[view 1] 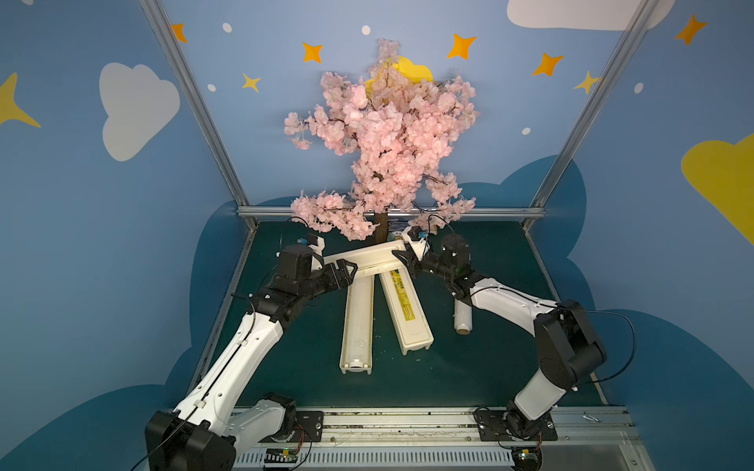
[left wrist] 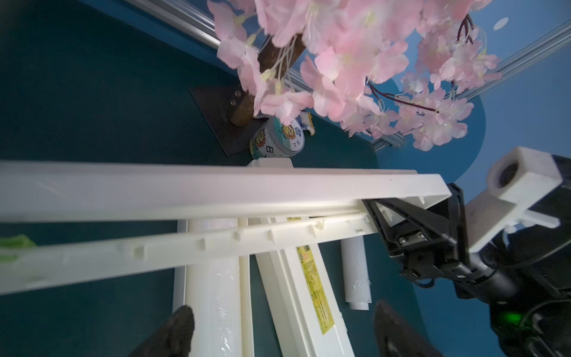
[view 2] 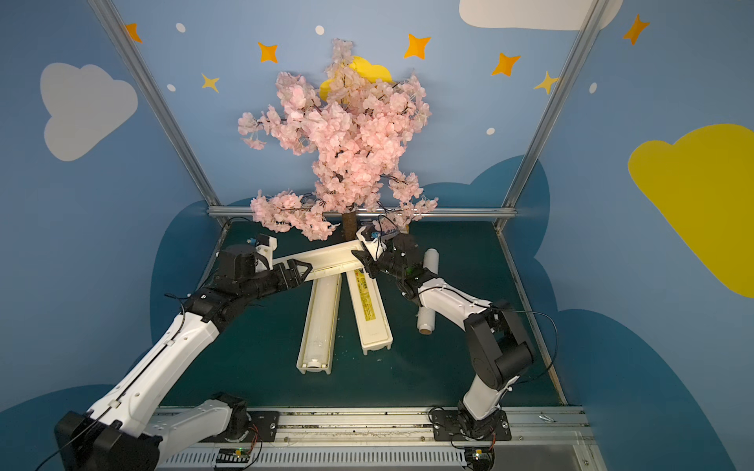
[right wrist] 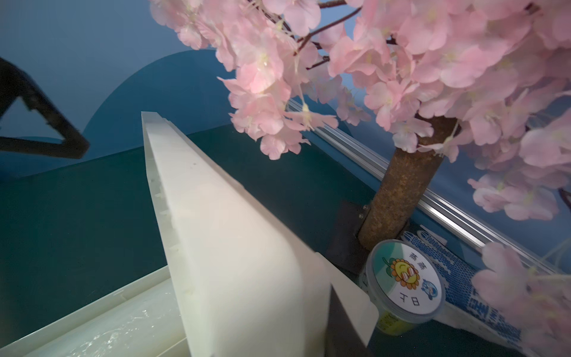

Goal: Put plastic wrap rolls into dispensers
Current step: Pick up the lid from the center of the board.

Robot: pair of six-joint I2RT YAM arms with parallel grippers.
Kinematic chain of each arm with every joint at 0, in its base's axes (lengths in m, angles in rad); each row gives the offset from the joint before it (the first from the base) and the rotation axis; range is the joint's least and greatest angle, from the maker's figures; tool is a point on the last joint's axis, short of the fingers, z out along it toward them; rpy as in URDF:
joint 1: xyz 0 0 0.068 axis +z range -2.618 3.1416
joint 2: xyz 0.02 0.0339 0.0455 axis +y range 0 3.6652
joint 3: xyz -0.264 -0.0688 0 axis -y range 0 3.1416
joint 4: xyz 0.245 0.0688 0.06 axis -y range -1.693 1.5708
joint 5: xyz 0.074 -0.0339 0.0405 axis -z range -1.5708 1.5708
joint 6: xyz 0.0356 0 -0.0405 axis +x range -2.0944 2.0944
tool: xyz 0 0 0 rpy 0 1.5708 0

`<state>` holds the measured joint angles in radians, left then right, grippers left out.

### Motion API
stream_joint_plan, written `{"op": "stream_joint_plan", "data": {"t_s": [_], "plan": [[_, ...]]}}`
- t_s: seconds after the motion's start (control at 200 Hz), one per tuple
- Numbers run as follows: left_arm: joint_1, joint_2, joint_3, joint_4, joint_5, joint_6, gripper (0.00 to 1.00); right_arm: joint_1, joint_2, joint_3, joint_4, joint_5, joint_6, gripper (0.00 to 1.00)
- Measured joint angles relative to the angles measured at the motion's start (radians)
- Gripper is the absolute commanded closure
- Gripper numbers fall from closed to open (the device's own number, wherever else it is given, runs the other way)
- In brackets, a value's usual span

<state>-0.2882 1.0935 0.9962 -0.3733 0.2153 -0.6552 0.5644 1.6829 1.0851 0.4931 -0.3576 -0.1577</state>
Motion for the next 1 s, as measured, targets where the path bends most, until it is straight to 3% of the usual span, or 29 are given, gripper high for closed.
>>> {"op": "stream_joint_plan", "data": {"t_s": [0.385, 0.476, 0.601, 0.746, 1.001], "plan": [[0.001, 0.0, 0.003, 0.046, -0.023, -0.391, 0.08, 0.016, -0.011, -0.108, 0.217, 0.063, 0.01, 0.84], [0.001, 0.026, 0.021, 0.064, -0.039, -0.472, 0.0, 0.034, -0.035, -0.138, 0.23, 0.073, -0.015, 0.84], [0.001, 0.088, 0.065, 0.081, -0.051, -0.554, 0.01, 0.059, -0.086, -0.179, 0.246, 0.09, -0.057, 0.84], [-0.002, 0.165, 0.085, 0.128, -0.05, -0.612, 0.08, 0.085, -0.142, -0.208, 0.262, 0.096, -0.115, 0.84], [-0.006, 0.265, 0.119, 0.15, -0.016, -0.632, 0.39, 0.128, -0.195, -0.254, 0.277, 0.15, -0.275, 0.79]]}}
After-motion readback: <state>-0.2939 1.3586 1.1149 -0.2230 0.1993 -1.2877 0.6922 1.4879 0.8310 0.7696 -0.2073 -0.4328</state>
